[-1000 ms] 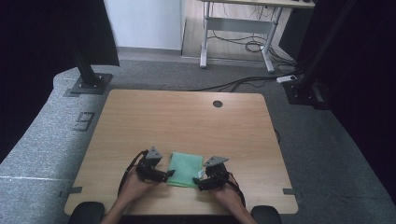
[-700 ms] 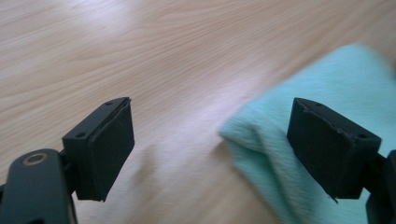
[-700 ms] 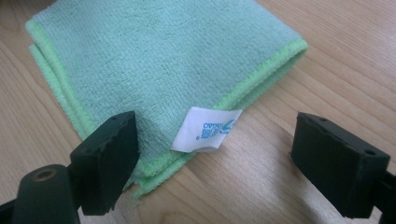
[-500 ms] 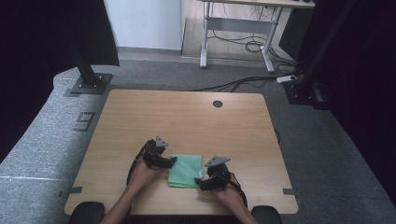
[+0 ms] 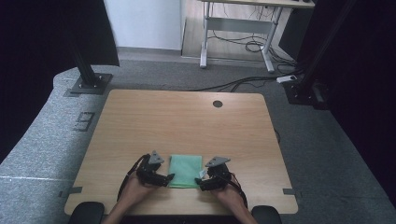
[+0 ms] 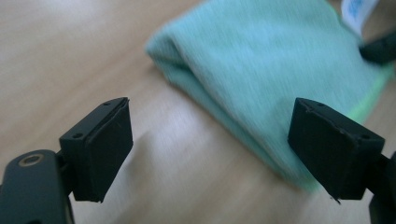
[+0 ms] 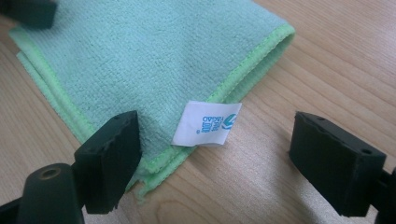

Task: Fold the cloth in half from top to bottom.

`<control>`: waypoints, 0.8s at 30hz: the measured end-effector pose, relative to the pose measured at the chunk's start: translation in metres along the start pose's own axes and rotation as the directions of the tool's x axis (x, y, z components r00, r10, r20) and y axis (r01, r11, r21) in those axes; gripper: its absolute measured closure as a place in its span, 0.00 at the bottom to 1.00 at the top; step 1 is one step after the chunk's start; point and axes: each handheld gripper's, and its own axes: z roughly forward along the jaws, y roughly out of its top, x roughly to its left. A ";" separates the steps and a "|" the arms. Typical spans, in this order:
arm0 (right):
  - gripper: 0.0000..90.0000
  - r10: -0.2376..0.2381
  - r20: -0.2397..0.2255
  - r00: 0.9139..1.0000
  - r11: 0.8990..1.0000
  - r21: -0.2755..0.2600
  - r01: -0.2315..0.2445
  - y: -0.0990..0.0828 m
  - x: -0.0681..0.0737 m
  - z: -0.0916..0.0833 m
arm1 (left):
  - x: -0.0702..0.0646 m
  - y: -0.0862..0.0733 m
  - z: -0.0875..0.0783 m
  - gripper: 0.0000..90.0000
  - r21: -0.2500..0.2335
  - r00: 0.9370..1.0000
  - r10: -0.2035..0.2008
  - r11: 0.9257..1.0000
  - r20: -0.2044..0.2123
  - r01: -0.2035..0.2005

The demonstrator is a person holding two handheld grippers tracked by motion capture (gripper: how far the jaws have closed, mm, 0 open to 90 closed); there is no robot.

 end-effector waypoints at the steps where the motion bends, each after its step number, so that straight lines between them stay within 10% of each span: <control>1: 0.18 0.002 0.001 1.000 1.000 -0.003 -0.002 0.000 0.000 0.000 | 0.000 -0.002 0.000 0.16 0.003 1.000 0.004 1.000 -0.008 -0.004; 24: 0.17 0.048 0.055 0.997 0.999 -0.028 -0.047 0.013 -0.027 0.014 | 0.032 0.018 0.035 0.01 -0.013 0.997 -0.056 0.998 -0.059 0.055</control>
